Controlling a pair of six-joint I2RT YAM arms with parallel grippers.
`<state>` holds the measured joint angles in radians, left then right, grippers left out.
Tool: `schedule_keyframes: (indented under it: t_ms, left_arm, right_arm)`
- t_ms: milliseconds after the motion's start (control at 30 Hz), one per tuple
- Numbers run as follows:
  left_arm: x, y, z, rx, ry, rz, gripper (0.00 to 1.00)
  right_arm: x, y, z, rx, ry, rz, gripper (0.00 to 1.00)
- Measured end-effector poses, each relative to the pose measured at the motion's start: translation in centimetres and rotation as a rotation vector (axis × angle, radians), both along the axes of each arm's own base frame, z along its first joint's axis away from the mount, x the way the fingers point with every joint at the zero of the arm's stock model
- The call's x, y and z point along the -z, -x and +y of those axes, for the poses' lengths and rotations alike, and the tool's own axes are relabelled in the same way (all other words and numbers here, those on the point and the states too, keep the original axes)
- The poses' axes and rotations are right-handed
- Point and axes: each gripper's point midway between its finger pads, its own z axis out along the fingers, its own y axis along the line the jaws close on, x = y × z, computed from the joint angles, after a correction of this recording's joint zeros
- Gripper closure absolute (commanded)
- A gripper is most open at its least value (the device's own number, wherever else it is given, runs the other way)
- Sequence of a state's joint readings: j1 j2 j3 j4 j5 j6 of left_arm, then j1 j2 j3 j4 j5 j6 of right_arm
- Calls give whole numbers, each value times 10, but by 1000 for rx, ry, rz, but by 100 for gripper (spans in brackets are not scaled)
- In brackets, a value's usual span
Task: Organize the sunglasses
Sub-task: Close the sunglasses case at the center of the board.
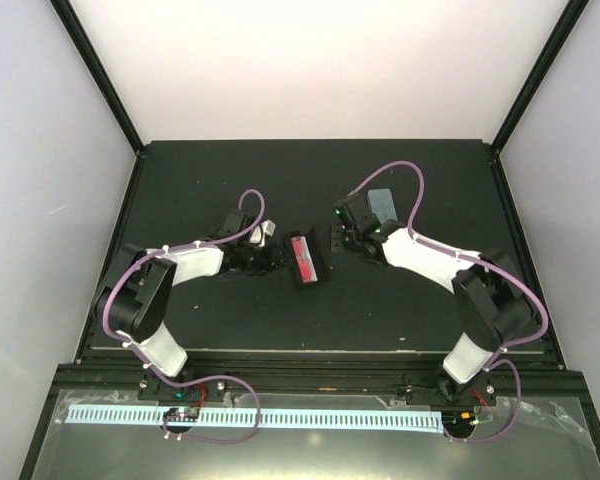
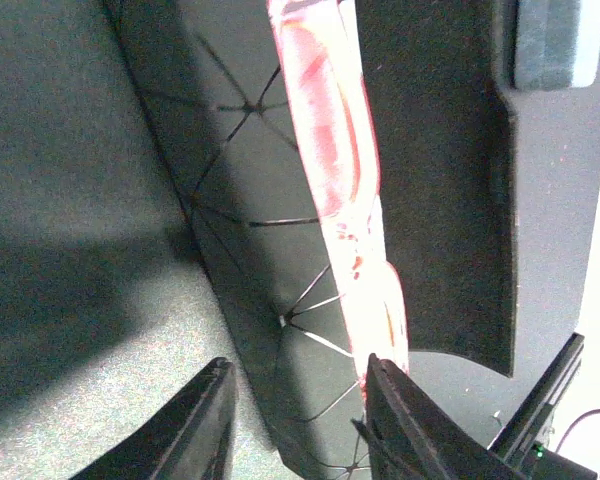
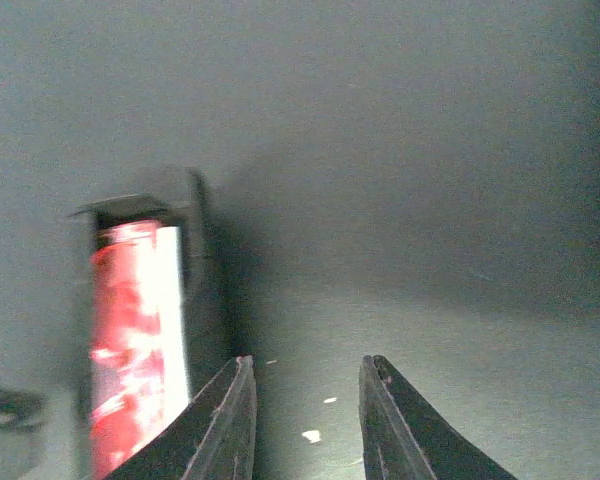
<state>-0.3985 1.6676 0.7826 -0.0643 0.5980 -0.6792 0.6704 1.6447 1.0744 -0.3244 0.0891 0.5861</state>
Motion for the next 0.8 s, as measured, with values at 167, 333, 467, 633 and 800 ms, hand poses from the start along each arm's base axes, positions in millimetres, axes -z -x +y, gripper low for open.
schedule_keyframes:
  t_ms: [167,333,467,633,800]
  left_arm:
    - [-7,-5,5,-21,-18,-33,87]
    - [-3,-5,8,-39,-38,-25,88]
    - [6,-4,9,-41,-47,3,87]
    - [18,1,7,-29,-39,49,85]
    - [27,5,3,-13,-27,86,84]
  right_arm:
    - [35,-2,-11,22,50,82,67]
    - [60,11,2,-43,31,170,64]
    - [58,17,16,-110,-26,191,63]
    - [54,21,34,-179,-104,205,60]
    - [58,31,48,-240,-137,230,58]
